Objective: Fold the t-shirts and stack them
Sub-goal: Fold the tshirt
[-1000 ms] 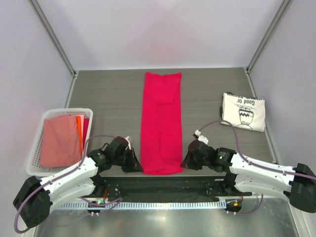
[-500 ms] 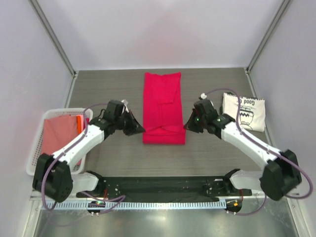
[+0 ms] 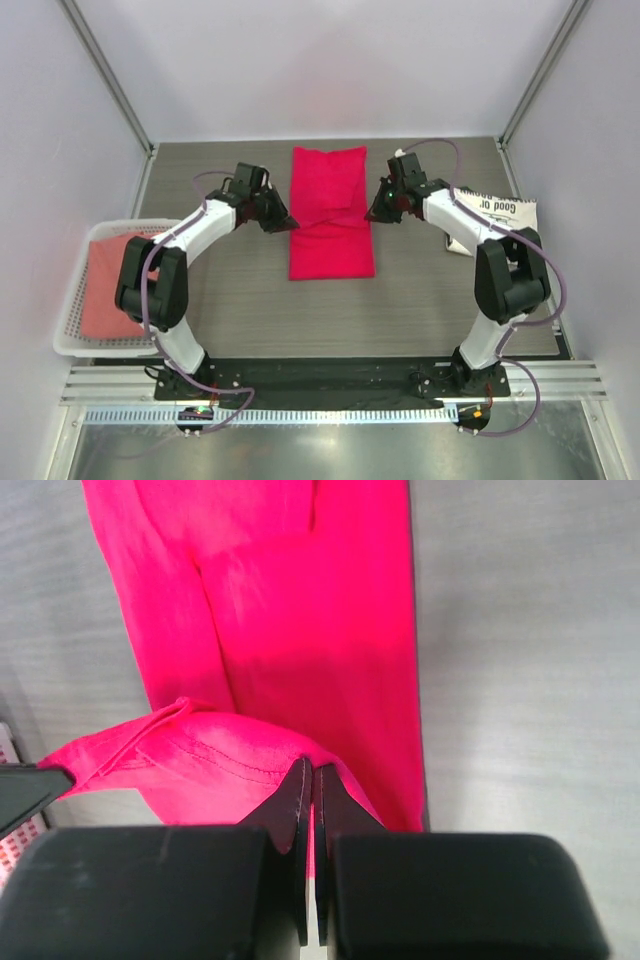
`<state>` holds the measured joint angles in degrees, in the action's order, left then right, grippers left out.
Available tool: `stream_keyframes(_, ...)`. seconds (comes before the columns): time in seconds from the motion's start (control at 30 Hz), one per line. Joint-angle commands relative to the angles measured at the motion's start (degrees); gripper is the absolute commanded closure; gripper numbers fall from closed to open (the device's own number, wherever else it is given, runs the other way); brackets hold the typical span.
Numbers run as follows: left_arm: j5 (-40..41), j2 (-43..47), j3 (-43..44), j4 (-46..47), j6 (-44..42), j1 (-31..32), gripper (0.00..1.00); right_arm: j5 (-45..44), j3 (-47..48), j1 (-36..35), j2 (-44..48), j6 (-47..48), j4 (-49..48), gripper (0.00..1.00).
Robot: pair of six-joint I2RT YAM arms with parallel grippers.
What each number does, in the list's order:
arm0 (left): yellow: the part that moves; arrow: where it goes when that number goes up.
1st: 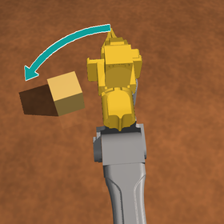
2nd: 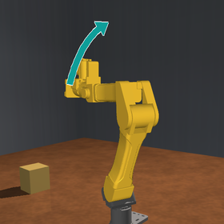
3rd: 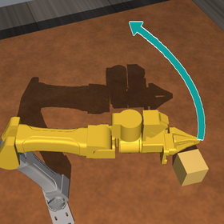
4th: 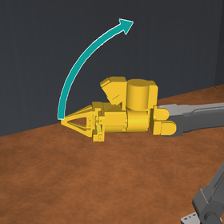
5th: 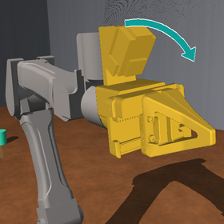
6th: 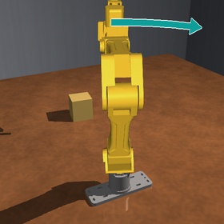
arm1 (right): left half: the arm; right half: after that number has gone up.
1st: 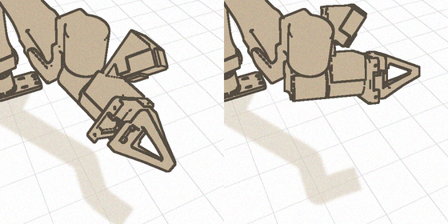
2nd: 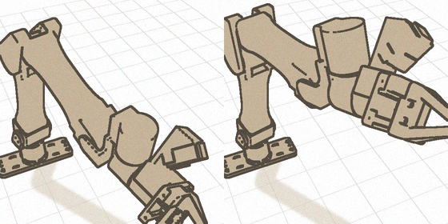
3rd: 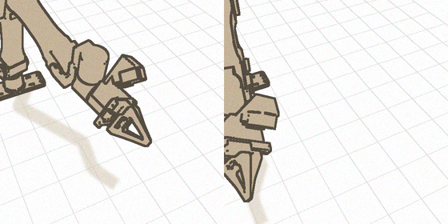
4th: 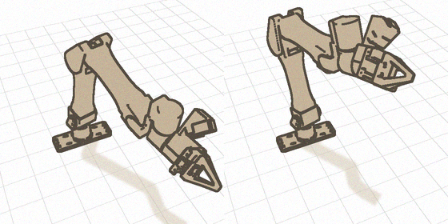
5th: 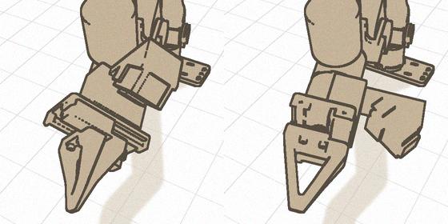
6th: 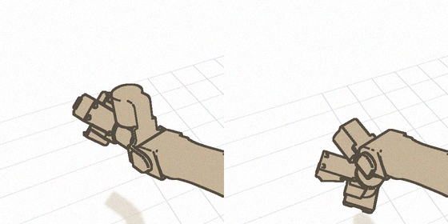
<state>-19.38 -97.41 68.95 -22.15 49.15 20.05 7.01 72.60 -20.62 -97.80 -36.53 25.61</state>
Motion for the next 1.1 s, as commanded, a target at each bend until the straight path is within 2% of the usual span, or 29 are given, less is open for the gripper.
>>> stream_keyframes(0.0, 1.0, -2.6, 5.4, 0.3, -1.8, -1.6, 1.0, 3.5, 6.5, 1.5, -4.2, 2.8, -2.0, 0.99)
stream_keyframes(0.3, 0.4, -10.4, 11.9, 2.6, -0.1, -3.5, 1.0, 6.6, 14.9, 4.6, -14.2, 3.5, -2.9, 0.99)
stream_keyframes(0.37, -2.0, -13.6, 14.3, 2.8, 0.0, -4.2, 0.96, 7.3, 16.3, 5.2, -15.6, 3.7, -3.1, 0.99)
stream_keyframes(0.4, -2.3, -14.5, 15.0, 3.1, 0.2, -4.4, 0.96, 7.6, 16.7, 5.8, -16.1, 3.7, -3.1, 0.95)
stream_keyframes(0.43, -2.5, -15.3, 15.9, 3.3, 0.2, -4.6, 0.94, 7.9, 17.0, 5.9, -17.2, 3.4, -3.5, 0.84)
stream_keyframes(0.47, -2.4, -16.2, 16.0, 4.5, 0.2, -4.9, 0.73, 7.2, 17.9, 5.9, -17.4, 3.1, -3.7, 0.67)
stream_keyframes(0.5, -2.3, -16.5, 15.9, 5.4, 0.6, -5.2, 0.54, 5.8, 17.8, 5.9, -17.4, 2.5, -3.9, 0.36)
stream_keyframes(0.53, -2.1, -16.5, 15.5, 6.0, 0.9, -5.4, 0.29, 4.7, 17.1, 5.9, -16.4, 1.7, -5.5, 0.27)
stream_keyframes(0.57, -2.3, -15.9, 14.6, 6.8, 0.8, -5.4, 0.25, 5.0, 14.9, 6.0, -15.5, 1.5, -6.4, 0.19)
stream_keyframes(0.67, -2.1, -13.1, 11.2, 7.2, -0.6, -5.2, 0.17, 5.8, 7.5, 5.9, -8.7, 1.8, -9.8, 0.19)
stream_keyframes(0.73, -0.9, -8.3, 5.9, 7.5, -1.9, -5.0, 0.17, 5.3, 3.0, 5.9, -4.6, 2.3, -11.3, 0.21)
stream_keyframes(0.83, 0.1, -0.8, -2.9, 8.3, -2.6, -3.6, 0.18, 7.9, -5.8, 5.9, 2.6, 3.2, -12.5, 0.32)
stream_keyframes(1.0, 0.5, 6.9, -14.4, 10.6, -0.7, -0.4, 0.25, 16.2, -15.5, 5.9, 6.0, 2.3, -12.2, 0.45)
stream_keyframes(1.03, 0.3, 7.7, -17.3, 11.2, -0.5, 0.1, 0.28, 17.2, -16.7, 5.8, 6.0, 1.6, -12.9, 0.48)
stream_keyframes(1.07, 0.2, 9.0, -18.5, 12.1, -0.3, 0.7, 0.37, 17.9, -17.8, 5.7, 6.0, 1.4, -13.5, 0.5)
